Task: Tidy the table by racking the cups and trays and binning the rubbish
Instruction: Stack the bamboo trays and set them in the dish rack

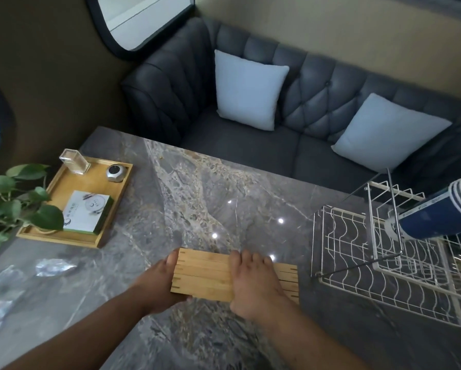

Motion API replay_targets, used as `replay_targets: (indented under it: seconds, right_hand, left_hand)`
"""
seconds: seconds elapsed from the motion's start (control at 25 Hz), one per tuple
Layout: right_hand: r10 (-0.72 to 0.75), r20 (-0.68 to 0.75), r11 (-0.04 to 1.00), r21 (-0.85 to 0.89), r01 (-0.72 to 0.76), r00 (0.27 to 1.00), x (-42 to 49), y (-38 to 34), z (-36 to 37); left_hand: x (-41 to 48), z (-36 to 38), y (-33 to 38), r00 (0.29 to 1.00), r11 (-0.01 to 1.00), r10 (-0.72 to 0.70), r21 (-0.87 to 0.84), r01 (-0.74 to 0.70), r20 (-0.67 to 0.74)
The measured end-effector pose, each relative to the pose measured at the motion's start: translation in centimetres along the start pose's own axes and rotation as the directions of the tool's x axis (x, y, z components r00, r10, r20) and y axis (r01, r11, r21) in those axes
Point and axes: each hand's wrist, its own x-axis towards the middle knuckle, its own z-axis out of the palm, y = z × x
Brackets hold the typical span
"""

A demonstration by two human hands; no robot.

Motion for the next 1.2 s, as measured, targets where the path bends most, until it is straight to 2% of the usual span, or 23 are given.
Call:
replay_targets:
  seconds: [0.16, 0.28, 0.36, 0.4, 0.48, 0.56, 0.68, 0.8, 0.84, 0.88, 1.0, 1.12, 1.2]
  right_hand:
    - [-0.004, -0.031, 0.999, 0.05, 0.006, 1.0, -0.2, 0.8, 0.1]
    - [0.067, -0.096, 0.985, 0.164, -0.051, 0.993, -0.8, 1.5, -0.2]
    - [0.14, -0.143, 0.946, 0.313, -0.09, 0.98, -1.5, 2.1, -1.1]
    - [0.179, -0.16, 0.909, 0.404, -0.101, 0.971, -1.8, 2.4, -1.8]
    - [0.245, -0.154, 0.794, 0.599, -0.107, 0.957, -2.6, 3.0, -3.3]
    - [0.271, -0.113, 0.621, 0.78, -0.084, 0.956, -3.2, 3.9, -4.9]
    - [0.168, -0.033, 0.35, 0.936, -0.028, 0.985, -4.0, 5.1, -6.4]
    - [0.069, -0.037, 0.181, 0.983, 0.024, 0.997, -4.6, 6.0, -6.4]
    - [0.054, -0.039, 0.167, 0.985, 0.029, 0.998, -4.9, 6.5, -6.1]
    - [0.044, -0.039, 0.196, 0.98, 0.03, 0.998, -5.2, 7.0, -5.8]
    - [0.058, -0.048, 0.416, 0.909, 0.02, 0.997, -5.7, 8.2, -3.9]
    - [0.136, -0.025, 0.504, 0.863, -0.047, 0.99, -6.1, 8.8, -0.7]
    - [0.18, -0.039, 0.585, 0.807, -0.075, 0.983, -6.3, 8.9, 1.1]
  left_hand:
    - [-0.3, -0.4, 0.2, 0.999, 0.999, 0.003, -0.038, -0.004, -0.033]
    - [-0.7, -0.7, 0.4, 0.994, 0.989, -0.088, -0.125, 0.079, -0.067]
    - [-1.1, -1.5, 0.8, 0.986, 0.95, -0.151, -0.285, 0.124, -0.073]
    - [-1.4, -2.2, 1.3, 0.985, 0.896, -0.166, -0.426, 0.128, -0.052]
    - [-1.8, -4.3, 2.8, 0.989, 0.708, -0.147, -0.695, 0.127, 0.03]
    - [-2.3, -6.5, 5.1, 0.988, 0.554, -0.039, -0.82, 0.144, 0.147]
    - [-2.6, -8.7, 8.7, 0.963, 0.491, 0.14, -0.861, 0.136, 0.232]
    - [-2.8, -10.0, 11.1, 0.959, 0.446, 0.207, -0.891, 0.086, 0.196]
    - [-2.7, -10.2, 11.6, 0.96, 0.473, 0.218, -0.88, 0.054, 0.176]
    - [-2.6, -10.2, 12.0, 0.959, 0.514, 0.23, -0.858, 0.025, 0.166]
    - [-2.4, -9.4, 12.7, 0.946, 0.683, 0.277, -0.727, -0.07, 0.17]
    - [-1.9, -7.1, 12.8, 0.965, 0.897, 0.247, -0.396, -0.194, 0.087]
    - [-1.7, -5.5, 12.5, 0.96, 0.928, 0.277, -0.273, -0.254, 0.046]
